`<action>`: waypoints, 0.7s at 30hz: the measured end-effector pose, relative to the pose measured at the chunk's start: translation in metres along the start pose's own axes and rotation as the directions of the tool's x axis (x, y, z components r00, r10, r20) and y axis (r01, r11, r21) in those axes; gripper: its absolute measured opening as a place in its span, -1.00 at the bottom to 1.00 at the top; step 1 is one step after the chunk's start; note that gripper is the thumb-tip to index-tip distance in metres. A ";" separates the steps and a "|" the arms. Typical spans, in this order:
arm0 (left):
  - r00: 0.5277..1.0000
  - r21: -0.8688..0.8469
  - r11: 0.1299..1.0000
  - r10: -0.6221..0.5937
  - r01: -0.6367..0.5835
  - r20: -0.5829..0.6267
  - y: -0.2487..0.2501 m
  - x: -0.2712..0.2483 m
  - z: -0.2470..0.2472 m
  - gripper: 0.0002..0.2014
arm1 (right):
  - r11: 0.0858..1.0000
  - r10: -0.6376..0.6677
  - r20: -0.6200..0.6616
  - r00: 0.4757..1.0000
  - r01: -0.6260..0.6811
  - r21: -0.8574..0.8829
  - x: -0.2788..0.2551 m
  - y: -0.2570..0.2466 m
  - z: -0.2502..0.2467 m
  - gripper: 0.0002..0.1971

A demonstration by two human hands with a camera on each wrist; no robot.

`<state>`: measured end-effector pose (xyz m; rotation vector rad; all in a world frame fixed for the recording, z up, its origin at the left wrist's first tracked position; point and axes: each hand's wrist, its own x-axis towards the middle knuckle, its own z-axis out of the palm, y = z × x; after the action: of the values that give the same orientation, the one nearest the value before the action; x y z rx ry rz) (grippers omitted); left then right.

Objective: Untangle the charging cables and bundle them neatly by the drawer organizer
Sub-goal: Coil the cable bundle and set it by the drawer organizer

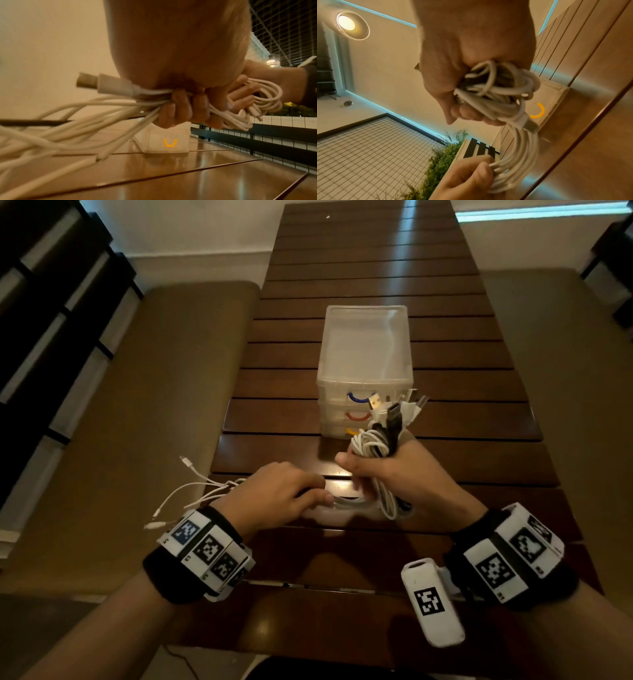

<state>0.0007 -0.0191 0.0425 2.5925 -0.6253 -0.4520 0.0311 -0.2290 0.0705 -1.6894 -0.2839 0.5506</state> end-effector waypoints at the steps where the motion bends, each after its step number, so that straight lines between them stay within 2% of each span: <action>1: 1.000 0.031 1.000 0.002 -0.001 -0.006 0.001 0.001 -0.002 -0.68 | 1.000 -0.005 0.014 1.000 0.006 -0.025 0.001 -0.002 0.001 -0.78; 4: 0.999 0.120 0.992 -0.032 0.035 -0.029 0.005 0.005 -0.003 -0.71 | 0.996 0.026 0.136 0.990 -0.013 -0.092 0.003 -0.003 0.001 -0.82; 8: 0.996 0.098 0.993 -0.066 0.072 -0.060 0.014 0.009 -0.005 -0.83 | 0.998 0.047 0.320 0.946 -0.029 -0.062 0.006 0.008 0.009 -0.39; 10: 0.995 0.060 0.993 -0.095 0.097 -0.037 0.019 0.009 -0.007 -0.92 | 0.998 0.048 0.349 0.936 -0.032 -0.050 0.007 0.017 0.015 -0.32; 12: 0.992 -0.010 0.992 -0.127 0.127 0.000 0.021 0.008 -0.007 -0.90 | 0.999 0.052 0.358 0.932 -0.048 -0.019 0.006 0.019 0.017 -0.31; 14: 0.989 -0.059 0.989 -0.133 0.136 0.061 0.019 0.007 -0.009 -0.90 | 0.997 0.059 0.370 0.927 -0.034 -0.074 0.005 0.016 0.016 -0.31; 18: 0.986 -0.099 0.993 -0.046 0.063 0.159 0.014 0.005 -0.024 -0.92 | 0.993 0.104 0.412 0.905 -0.069 -0.098 0.008 0.012 0.015 -0.27; 19: 0.983 -0.098 0.994 -0.029 0.048 0.180 0.013 0.005 -0.029 -0.92 | 0.991 0.119 0.426 0.897 -0.081 -0.107 0.008 0.011 0.016 -0.31; 21: 0.967 -0.071 0.995 -0.053 0.072 0.250 0.009 0.004 -0.039 -0.78 | 0.986 0.158 0.459 0.874 -0.112 -0.126 0.007 0.005 0.016 -0.52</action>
<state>0.0163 -0.0157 0.0790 2.5062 -0.5942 -0.8140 0.0285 -0.2127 0.0625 -1.6580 -0.5494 1.0704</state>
